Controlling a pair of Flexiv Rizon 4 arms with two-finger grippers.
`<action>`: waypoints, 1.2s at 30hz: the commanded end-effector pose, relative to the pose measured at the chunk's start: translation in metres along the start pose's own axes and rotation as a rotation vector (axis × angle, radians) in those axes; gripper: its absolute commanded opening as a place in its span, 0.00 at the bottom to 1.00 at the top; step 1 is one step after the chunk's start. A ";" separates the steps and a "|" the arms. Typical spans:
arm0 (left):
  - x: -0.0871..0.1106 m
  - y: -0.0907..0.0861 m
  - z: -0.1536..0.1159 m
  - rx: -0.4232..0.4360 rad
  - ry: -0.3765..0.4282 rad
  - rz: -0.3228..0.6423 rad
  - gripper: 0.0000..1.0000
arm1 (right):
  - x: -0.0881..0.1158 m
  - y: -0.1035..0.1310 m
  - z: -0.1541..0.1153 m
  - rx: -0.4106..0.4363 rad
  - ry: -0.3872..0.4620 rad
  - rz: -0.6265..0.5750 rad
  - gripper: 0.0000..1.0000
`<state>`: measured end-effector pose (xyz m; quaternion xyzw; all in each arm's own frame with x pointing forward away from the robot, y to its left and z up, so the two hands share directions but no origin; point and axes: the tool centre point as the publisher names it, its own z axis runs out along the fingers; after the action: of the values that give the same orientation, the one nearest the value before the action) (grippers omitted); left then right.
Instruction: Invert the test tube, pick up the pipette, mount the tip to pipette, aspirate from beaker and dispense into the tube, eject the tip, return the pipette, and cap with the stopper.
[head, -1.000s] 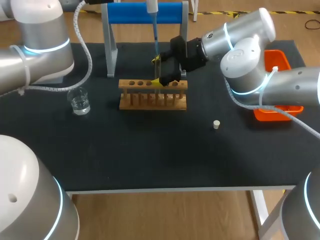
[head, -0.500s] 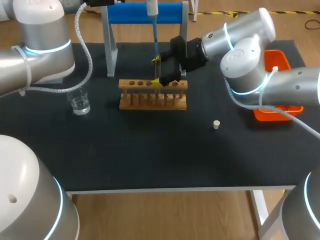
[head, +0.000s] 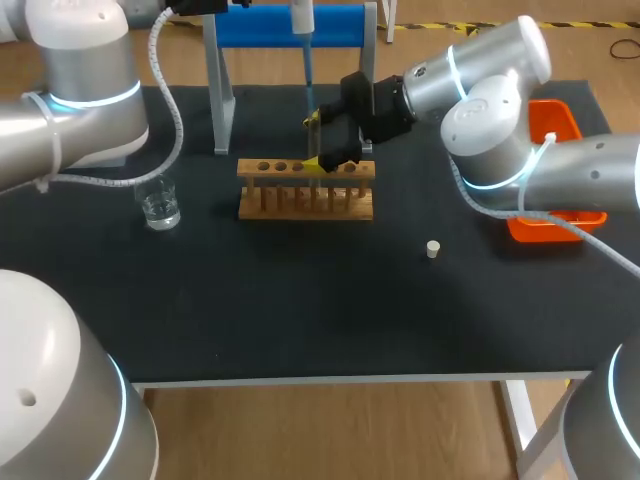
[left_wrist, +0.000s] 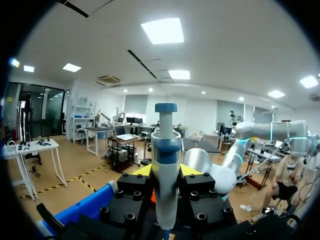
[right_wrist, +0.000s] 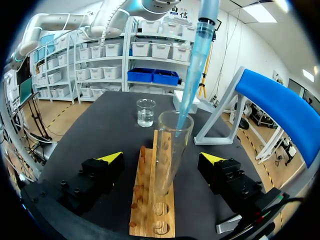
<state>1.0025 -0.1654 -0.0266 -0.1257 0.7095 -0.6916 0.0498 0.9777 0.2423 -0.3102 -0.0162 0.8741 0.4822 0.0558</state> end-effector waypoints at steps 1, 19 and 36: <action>-0.001 -0.001 -0.001 -0.002 -0.004 0.007 0.00 | 0.000 0.000 -0.001 0.003 0.001 0.000 1.00; -0.004 -0.002 0.000 -0.006 -0.017 0.033 0.00 | 0.000 0.000 -0.001 0.003 0.001 0.000 1.00; -0.002 -0.003 0.012 0.004 0.008 0.037 0.00 | 0.000 0.000 -0.001 0.003 0.001 0.000 1.00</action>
<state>1.0046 -0.1744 -0.0230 -0.1122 0.7114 -0.6910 0.0613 0.9777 0.2423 -0.3102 -0.0162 0.8741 0.4823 0.0558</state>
